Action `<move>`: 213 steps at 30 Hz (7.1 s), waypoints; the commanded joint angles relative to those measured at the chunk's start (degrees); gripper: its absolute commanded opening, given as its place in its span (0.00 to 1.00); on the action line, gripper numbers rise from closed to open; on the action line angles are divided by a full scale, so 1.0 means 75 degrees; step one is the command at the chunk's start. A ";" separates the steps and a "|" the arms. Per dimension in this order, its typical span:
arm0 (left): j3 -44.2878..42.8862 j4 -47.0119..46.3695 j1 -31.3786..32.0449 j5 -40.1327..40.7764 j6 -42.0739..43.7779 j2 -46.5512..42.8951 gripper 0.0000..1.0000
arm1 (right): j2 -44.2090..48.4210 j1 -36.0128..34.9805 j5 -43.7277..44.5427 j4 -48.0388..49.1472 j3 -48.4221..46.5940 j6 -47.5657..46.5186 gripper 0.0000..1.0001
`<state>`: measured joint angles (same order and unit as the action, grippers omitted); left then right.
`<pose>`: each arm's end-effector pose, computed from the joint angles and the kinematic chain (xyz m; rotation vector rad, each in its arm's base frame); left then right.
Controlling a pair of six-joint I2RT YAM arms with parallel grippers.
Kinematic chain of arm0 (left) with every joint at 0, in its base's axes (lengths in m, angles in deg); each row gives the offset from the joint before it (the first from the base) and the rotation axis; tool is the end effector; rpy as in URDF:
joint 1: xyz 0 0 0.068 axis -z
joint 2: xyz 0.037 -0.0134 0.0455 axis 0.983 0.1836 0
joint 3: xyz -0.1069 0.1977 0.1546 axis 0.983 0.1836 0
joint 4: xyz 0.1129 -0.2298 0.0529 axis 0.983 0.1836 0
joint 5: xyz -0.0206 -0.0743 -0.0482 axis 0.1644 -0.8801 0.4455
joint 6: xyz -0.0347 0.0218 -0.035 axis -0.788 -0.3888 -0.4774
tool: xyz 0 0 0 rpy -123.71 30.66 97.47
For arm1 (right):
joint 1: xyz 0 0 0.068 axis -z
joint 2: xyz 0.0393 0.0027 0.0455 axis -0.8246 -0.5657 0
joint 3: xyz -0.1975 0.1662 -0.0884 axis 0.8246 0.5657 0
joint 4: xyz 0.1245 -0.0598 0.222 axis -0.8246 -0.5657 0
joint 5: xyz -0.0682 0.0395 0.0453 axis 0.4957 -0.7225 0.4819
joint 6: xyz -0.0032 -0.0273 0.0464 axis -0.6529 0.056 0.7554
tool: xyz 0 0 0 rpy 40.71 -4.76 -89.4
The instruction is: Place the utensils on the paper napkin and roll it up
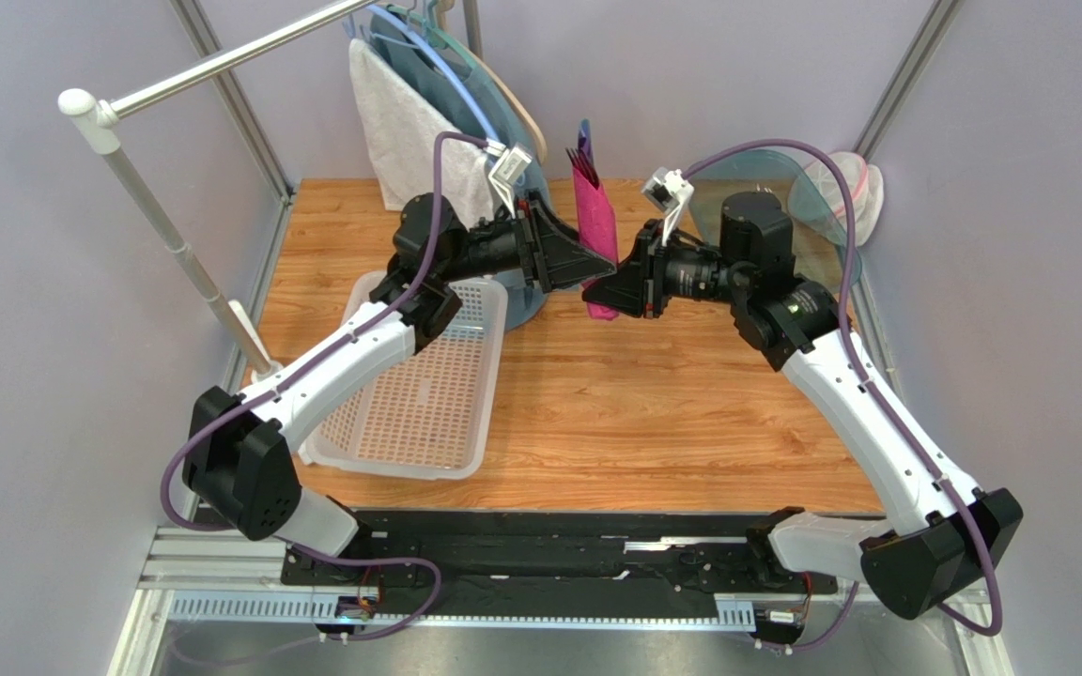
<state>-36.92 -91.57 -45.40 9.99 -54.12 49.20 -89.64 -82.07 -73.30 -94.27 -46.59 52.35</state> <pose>0.2701 -0.2141 0.4023 0.6316 1.5030 -1.6995 0.2254 0.1396 0.4104 -0.7676 1.8172 1.1567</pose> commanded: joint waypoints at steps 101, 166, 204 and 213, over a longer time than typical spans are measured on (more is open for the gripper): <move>-0.0055 -0.3087 -0.0505 -0.0272 -0.1680 0.0038 0.00 | -0.0312 0.0888 -0.0638 0.1391 -0.1340 0.1574 0.26; -0.0617 -0.3005 -0.0610 0.0149 -0.1926 0.0542 0.00 | -0.0347 0.0501 -0.0345 0.2788 -0.0449 0.2478 0.00; 0.0180 0.0743 -0.0341 -0.1175 0.2234 -0.0629 0.88 | -0.2853 0.4483 -0.1341 -0.2744 -0.2676 -0.2655 0.00; 0.0320 0.1589 -0.0341 -0.1187 0.2949 -0.0970 0.88 | -0.5302 0.5505 -0.1049 -0.5064 -0.4713 -0.4692 0.00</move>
<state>-34.80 -82.76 -48.00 2.14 -36.63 44.46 -125.16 -42.47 -81.14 -123.90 -73.96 28.07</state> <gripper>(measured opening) 0.881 0.137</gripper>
